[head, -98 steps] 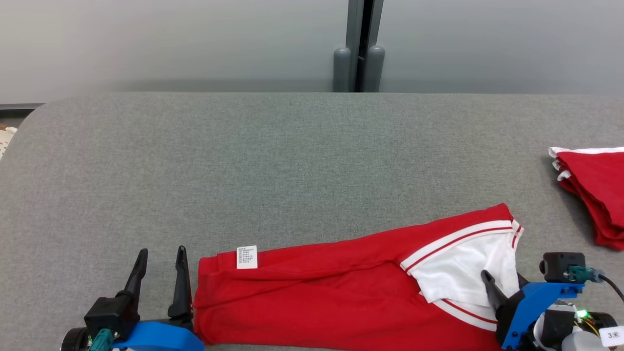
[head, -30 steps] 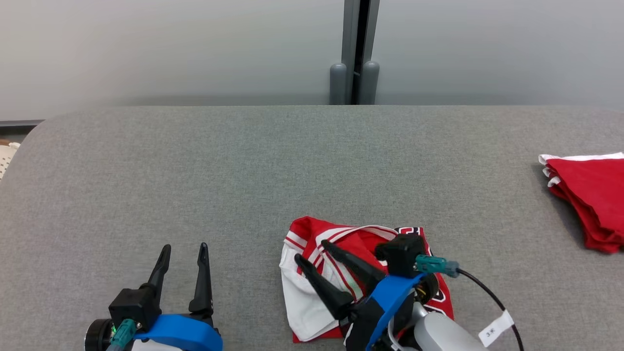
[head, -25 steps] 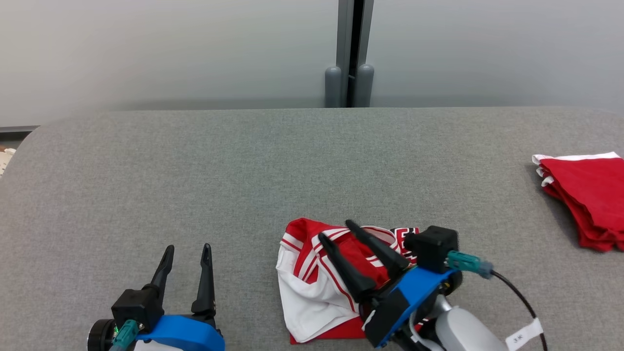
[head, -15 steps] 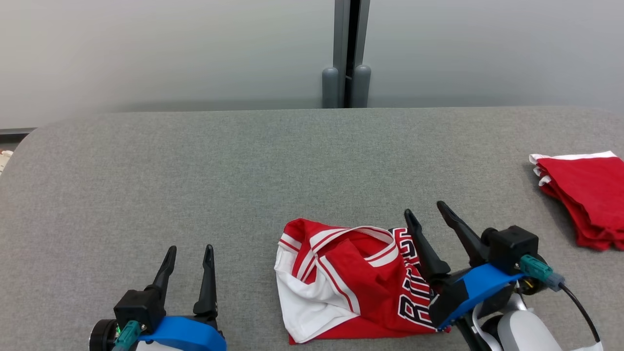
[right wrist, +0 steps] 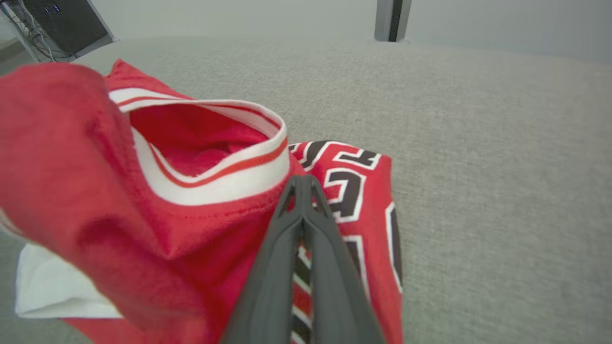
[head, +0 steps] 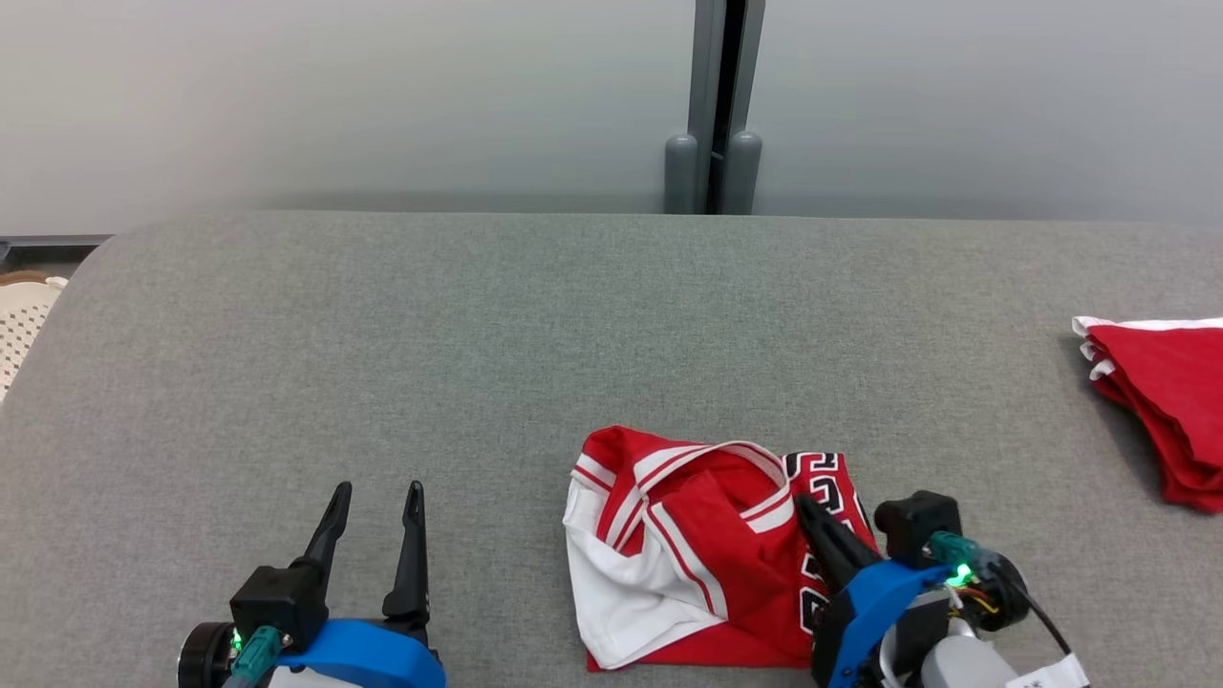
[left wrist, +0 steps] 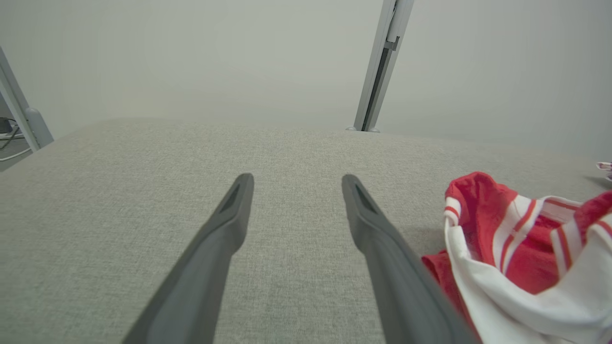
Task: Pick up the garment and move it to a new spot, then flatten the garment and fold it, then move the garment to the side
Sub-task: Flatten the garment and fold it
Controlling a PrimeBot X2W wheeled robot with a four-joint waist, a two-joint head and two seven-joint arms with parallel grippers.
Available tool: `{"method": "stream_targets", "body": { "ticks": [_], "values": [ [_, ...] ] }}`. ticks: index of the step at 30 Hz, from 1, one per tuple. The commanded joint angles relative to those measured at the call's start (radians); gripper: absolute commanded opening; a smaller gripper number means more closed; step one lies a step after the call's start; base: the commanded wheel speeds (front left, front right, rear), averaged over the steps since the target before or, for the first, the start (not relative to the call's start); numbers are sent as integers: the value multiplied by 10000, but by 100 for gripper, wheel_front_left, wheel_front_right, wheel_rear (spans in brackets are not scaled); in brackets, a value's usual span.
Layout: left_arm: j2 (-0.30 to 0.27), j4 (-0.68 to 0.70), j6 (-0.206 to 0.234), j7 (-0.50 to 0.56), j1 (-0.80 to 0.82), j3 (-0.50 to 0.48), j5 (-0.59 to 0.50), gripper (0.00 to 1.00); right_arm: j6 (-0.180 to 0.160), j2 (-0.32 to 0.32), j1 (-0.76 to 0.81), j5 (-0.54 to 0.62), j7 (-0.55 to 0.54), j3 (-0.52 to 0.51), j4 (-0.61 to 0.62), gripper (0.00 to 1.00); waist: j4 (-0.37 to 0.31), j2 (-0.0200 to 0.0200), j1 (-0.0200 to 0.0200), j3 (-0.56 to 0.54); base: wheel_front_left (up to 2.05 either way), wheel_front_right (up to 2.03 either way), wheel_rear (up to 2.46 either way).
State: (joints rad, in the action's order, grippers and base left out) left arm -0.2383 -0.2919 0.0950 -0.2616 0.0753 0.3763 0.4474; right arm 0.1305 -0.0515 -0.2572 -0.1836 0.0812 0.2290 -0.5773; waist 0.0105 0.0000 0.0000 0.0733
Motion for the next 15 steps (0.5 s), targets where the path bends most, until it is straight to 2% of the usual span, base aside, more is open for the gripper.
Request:
{"method": "stream_targets", "body": {
  "ticks": [1,6,15],
  "values": [
    [-30,-23,-14,-40,97,36,-49,100,3,13,-160,-145,89,157,-159,0,15,0,0,-9,0,0,0],
    [-57,-46,5,-23,36,79,-26,100,4,11,-697,-776,436,1929,-1075,0,123,0,0,-94,0,0,0],
    [-79,16,82,7,-35,134,54,100,3,-4,-1048,-1716,374,5322,-1612,0,193,0,0,-146,0,0,0]
  ]
}}
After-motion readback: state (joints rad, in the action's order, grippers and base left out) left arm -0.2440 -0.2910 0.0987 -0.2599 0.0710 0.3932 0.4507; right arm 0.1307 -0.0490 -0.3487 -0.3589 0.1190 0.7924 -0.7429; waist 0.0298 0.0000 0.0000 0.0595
